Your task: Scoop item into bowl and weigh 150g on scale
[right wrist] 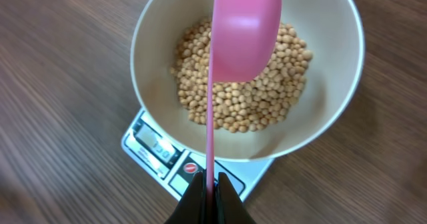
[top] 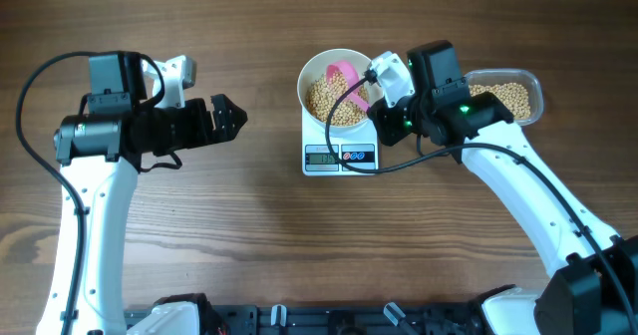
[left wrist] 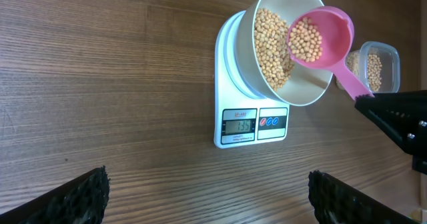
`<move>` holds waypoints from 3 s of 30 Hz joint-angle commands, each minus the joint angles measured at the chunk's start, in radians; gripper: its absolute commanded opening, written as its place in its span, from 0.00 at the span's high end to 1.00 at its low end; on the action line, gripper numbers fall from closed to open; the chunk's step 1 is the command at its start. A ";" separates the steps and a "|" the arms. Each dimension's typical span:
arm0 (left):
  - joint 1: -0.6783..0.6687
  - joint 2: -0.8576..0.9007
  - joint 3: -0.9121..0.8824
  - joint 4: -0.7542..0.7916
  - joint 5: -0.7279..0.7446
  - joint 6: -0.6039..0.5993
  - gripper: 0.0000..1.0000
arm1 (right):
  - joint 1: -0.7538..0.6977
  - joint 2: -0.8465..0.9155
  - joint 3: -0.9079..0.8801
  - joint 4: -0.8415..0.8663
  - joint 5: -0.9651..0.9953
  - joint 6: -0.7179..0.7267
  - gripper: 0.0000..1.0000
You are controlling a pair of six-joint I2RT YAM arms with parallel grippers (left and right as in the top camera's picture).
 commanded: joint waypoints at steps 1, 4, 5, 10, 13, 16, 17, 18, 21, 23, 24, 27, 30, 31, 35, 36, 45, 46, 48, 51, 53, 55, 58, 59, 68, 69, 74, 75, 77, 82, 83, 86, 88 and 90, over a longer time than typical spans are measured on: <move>-0.003 -0.003 0.019 0.000 0.019 0.020 0.00 | -0.020 -0.027 0.018 0.003 -0.051 0.015 0.96; -0.003 -0.003 0.019 0.000 0.019 0.020 0.00 | -0.022 -0.027 0.018 0.002 -0.015 -0.045 0.96; -0.003 -0.003 0.019 0.000 0.019 0.020 0.00 | -0.021 -0.027 0.018 0.003 0.017 -0.047 0.96; -0.003 -0.003 0.019 0.000 0.019 0.020 0.00 | -0.021 -0.027 0.018 0.003 0.037 -0.047 0.96; -0.003 -0.003 0.019 0.000 0.019 0.020 0.00 | -0.021 -0.034 0.018 0.008 0.026 -0.045 0.96; -0.003 -0.003 0.019 0.000 0.019 0.020 0.00 | -0.021 -0.030 0.018 0.008 0.082 -0.075 0.96; -0.003 -0.003 0.019 0.000 0.019 0.020 0.00 | -0.021 -0.033 0.018 0.011 0.078 -0.074 0.96; -0.003 -0.003 0.019 0.000 0.019 0.020 0.00 | -0.021 -0.038 0.018 0.011 0.062 -0.073 0.96; -0.003 -0.003 0.019 0.000 0.019 0.020 0.00 | -0.021 -0.038 0.018 0.011 0.058 -0.070 0.96; -0.003 -0.003 0.019 0.000 0.019 0.020 0.00 | -0.021 -0.043 0.018 0.012 0.052 -0.071 0.96; -0.003 -0.003 0.019 0.000 0.019 0.020 0.00 | -0.021 -0.043 0.018 0.013 0.053 -0.073 0.96; -0.003 -0.003 0.019 0.000 0.019 0.020 0.00 | -0.021 -0.043 0.018 0.014 0.052 -0.070 0.96; -0.003 -0.003 0.019 0.000 0.019 0.020 0.00 | -0.021 -0.043 0.018 0.015 0.051 -0.061 0.96; -0.003 -0.003 0.019 0.000 0.019 0.020 0.00 | -0.021 -0.043 0.018 0.015 0.051 -0.050 0.96; -0.003 -0.003 0.019 0.000 0.019 0.020 0.00 | -0.021 -0.043 0.018 0.015 0.037 -0.018 0.96; -0.003 -0.003 0.019 0.000 0.019 0.020 0.00 | -0.021 -0.043 0.018 0.015 0.021 -0.019 0.96; -0.003 -0.003 0.019 0.000 0.019 0.020 0.00 | -0.021 -0.043 0.018 0.017 0.089 -0.098 0.96; -0.003 -0.003 0.019 0.000 0.019 0.020 0.00 | -0.021 -0.043 0.018 0.016 0.088 -0.092 0.96; -0.003 -0.003 0.019 0.000 0.019 0.020 0.00 | -0.020 -0.044 0.019 0.018 0.058 -0.092 0.96; -0.003 -0.003 0.019 0.000 0.019 0.020 0.00 | -0.022 -0.043 0.017 0.018 0.062 -0.097 0.96; -0.003 -0.003 0.019 0.000 0.019 0.020 0.00 | -0.022 -0.047 0.017 0.017 0.053 -0.098 0.95; -0.003 -0.003 0.019 0.000 0.019 0.020 0.00 | -0.022 -0.051 0.019 0.019 0.050 -0.087 0.96; -0.003 -0.003 0.019 0.000 0.019 0.020 0.00 | -0.023 -0.056 0.019 0.020 0.063 -0.071 0.96; -0.003 -0.003 0.019 0.000 0.019 0.020 0.00 | -0.023 -0.056 0.019 0.021 0.063 -0.070 0.96; -0.003 -0.003 0.019 0.000 0.019 0.020 0.00 | -0.023 -0.062 0.019 0.020 0.036 -0.011 0.96; -0.003 -0.003 0.019 0.000 0.019 0.020 0.00 | -0.023 -0.062 0.019 0.020 0.036 -0.011 0.96; -0.003 -0.003 0.019 0.000 0.019 0.020 0.00 | -0.023 -0.060 0.014 0.013 0.075 -0.083 0.96; -0.003 -0.003 0.019 0.000 0.019 0.020 0.00 | -0.023 -0.060 0.014 0.014 0.082 -0.082 0.96; -0.003 -0.003 0.019 0.000 0.019 0.020 0.00 | -0.020 -0.063 0.018 0.017 0.041 -0.071 0.96; -0.003 -0.003 0.019 0.000 0.019 0.020 0.00 | -0.019 -0.063 0.018 0.018 0.026 -0.072 0.96; -0.003 -0.003 0.019 0.000 0.019 0.020 0.00 | -0.019 -0.063 0.018 0.017 0.029 -0.072 0.96; -0.003 -0.003 0.019 0.000 0.019 0.020 0.00 | -0.019 -0.063 0.017 0.017 0.029 -0.073 0.95; -0.003 -0.003 0.019 0.000 0.019 0.020 0.00 | -0.019 -0.063 0.017 0.018 0.030 -0.078 0.96; -0.003 -0.003 0.019 0.000 0.019 0.020 0.00 | -0.019 -0.063 0.017 0.018 0.029 -0.085 0.96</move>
